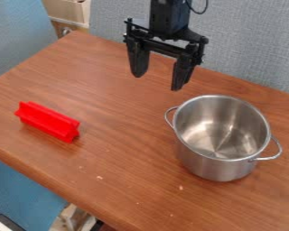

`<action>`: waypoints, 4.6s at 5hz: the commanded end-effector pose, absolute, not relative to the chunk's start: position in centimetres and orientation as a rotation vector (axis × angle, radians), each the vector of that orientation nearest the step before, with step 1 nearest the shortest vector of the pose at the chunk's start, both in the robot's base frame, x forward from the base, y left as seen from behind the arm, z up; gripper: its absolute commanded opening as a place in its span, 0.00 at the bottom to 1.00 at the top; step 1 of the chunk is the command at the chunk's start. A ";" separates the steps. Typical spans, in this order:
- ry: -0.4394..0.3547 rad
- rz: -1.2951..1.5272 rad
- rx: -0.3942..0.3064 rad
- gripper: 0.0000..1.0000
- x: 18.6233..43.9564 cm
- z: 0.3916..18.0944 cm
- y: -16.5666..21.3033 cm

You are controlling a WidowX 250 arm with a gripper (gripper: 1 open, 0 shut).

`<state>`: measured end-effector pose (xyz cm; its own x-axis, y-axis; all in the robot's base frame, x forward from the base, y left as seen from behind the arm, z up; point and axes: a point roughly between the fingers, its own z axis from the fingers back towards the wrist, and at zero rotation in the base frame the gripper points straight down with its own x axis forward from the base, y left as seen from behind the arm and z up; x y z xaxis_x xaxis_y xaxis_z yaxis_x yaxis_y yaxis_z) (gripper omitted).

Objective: Put the red object in the metal pot

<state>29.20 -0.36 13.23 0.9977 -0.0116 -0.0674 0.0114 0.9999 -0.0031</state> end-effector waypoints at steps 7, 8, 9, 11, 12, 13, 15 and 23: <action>-0.050 1.112 -0.125 1.00 23.9 10.3 14.9; -0.069 1.265 -0.123 1.00 23.6 9.7 15.6; -0.076 1.392 -0.095 1.00 23.7 8.8 16.1; -0.092 1.540 -0.038 1.00 24.0 6.9 16.6; -0.100 1.569 -0.022 1.00 24.3 6.2 16.4; -0.108 1.580 -0.008 1.00 24.4 5.7 16.3; -0.117 1.592 0.008 1.00 24.5 5.3 16.1; -0.117 1.622 0.065 1.00 24.5 4.8 15.4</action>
